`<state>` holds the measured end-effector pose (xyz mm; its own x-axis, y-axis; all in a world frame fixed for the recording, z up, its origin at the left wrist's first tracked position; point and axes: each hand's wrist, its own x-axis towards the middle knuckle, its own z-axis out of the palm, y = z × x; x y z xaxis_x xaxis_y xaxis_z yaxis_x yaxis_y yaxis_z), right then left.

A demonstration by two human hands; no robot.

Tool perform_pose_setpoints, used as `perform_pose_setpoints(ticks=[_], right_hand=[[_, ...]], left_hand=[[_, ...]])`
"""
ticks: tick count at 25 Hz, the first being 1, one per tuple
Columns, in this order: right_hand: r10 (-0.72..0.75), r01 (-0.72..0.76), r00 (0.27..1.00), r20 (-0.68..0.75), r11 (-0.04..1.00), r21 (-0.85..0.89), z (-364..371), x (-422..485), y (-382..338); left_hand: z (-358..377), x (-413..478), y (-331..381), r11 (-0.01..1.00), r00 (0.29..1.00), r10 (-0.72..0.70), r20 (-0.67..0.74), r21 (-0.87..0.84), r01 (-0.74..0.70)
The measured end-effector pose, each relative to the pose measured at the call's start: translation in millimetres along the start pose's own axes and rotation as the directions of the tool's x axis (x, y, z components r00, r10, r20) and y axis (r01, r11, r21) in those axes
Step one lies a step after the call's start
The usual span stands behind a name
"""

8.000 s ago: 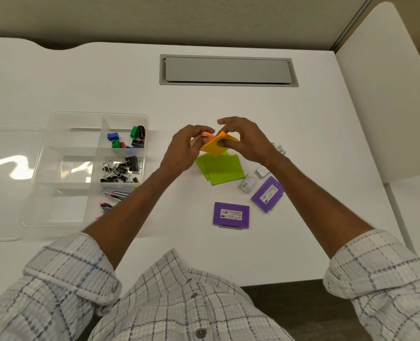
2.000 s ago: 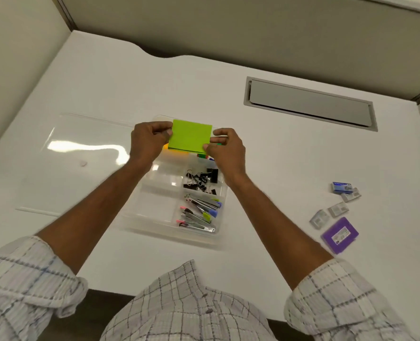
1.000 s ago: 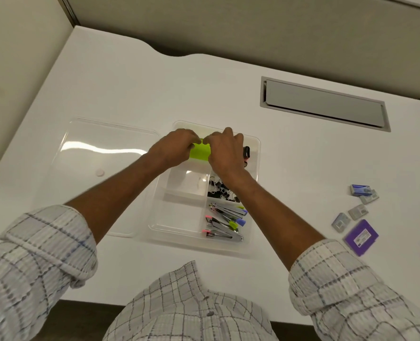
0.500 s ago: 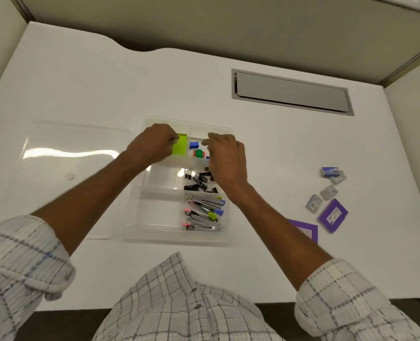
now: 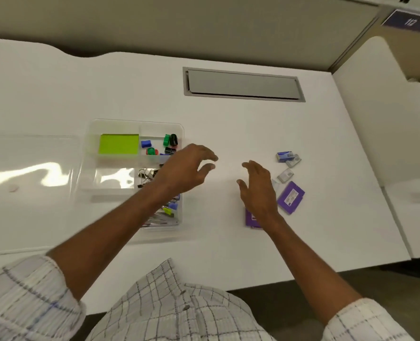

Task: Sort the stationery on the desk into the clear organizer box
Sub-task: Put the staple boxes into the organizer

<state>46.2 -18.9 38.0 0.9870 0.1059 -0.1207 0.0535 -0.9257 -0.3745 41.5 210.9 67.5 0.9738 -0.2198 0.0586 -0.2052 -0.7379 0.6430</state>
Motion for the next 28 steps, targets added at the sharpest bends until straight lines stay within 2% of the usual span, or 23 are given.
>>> perform_pose_setpoints(ticks=[3, 7, 11, 16, 19, 21, 24, 26, 28], right_hand=[[0.064, -0.064, 0.997, 0.034, 0.998, -0.012, -12.6, -5.7, 49.8], [0.091, -0.090, 0.990, 0.106, 0.996, -0.018, -23.9, -4.3, 93.7], [0.065, -0.056, 0.979, 0.193, 0.997, -0.050, -25.9, -1.0, 117.6], [-0.063, 0.078, 0.986, 0.156, 0.993, -0.089, -28.4, 6.2, 133.2], [-0.139, 0.150, 0.985, 0.099, 0.981, -0.123, -26.7, 9.2, 134.6], [-0.123, 0.125, 0.991, 0.045, 0.991, -0.054, -24.3, 11.5, 132.5], [-0.157, 0.164, 0.985, -0.075, 0.981, 0.099, -22.2, 15.8, 128.9], [-0.212, 0.223, 0.974, -0.085, 0.962, 0.159, -23.6, 20.6, 135.0], [-0.179, 0.188, 0.982, -0.063, 0.963, 0.195, -28.6, 29.7, 147.4]], left_hand=[[39.9, 13.9, 31.4, 0.996, 0.991, 0.045, 0.124, 0.074, -0.054], [82.4, 29.2, 56.5, 0.989, 0.972, 0.027, 0.234, 0.137, -0.060], [112.7, 43.1, 75.4, 0.985, 0.955, -0.023, 0.296, 0.171, -0.029], [145.6, 53.0, 91.1, 0.989, 0.931, -0.110, 0.349, 0.129, 0.069], [158.1, 56.5, 96.7, 0.985, 0.918, -0.173, 0.358, 0.051, 0.166], [162.8, 58.5, 100.7, 0.965, 0.924, -0.215, 0.316, -0.075, 0.250], [160.3, 61.7, 105.5, 0.876, 0.922, -0.319, 0.221, -0.302, 0.376], [156.4, 64.0, 104.7, 0.803, 0.916, -0.353, 0.190, -0.441, 0.401], [152.0, 66.3, 104.7, 0.741, 0.899, -0.397, 0.186, -0.513, 0.433]])
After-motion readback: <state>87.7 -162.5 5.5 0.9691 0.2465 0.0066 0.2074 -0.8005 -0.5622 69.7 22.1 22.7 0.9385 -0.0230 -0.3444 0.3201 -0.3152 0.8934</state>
